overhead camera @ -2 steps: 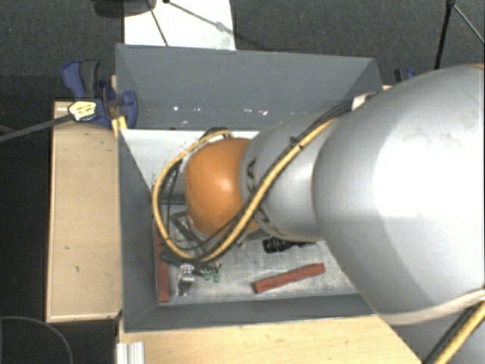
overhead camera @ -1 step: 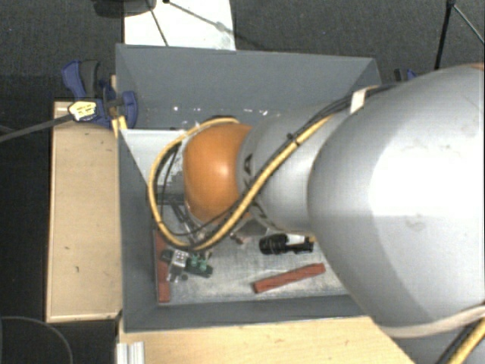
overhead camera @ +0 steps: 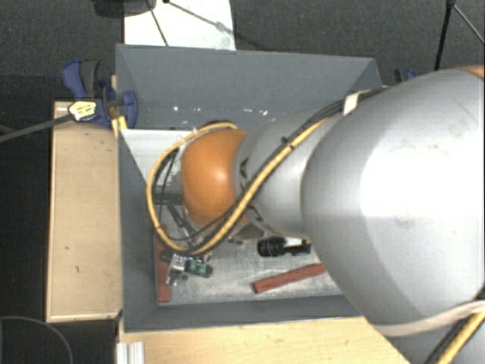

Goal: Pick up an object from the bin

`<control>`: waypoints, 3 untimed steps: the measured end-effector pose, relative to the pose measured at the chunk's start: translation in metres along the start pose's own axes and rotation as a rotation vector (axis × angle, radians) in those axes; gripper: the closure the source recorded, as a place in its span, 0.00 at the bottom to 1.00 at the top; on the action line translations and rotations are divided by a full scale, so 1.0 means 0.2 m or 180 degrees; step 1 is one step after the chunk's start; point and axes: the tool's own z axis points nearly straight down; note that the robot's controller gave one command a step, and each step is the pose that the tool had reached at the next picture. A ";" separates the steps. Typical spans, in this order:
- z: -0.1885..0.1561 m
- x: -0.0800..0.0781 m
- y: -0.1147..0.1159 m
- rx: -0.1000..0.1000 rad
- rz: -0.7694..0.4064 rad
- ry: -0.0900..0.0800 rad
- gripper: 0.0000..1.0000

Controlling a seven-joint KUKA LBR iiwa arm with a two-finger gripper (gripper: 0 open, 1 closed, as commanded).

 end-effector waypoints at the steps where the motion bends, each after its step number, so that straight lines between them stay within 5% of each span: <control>1: 0.12 0.03 -0.08 -0.0002 0.0479 0.0008 1.00; 3: 0.08 0.04 -0.09 0.0021 0.0482 0.0028 1.00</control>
Offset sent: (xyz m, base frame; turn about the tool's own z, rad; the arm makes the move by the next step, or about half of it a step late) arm 0.0000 0.0000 0.0000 0.0000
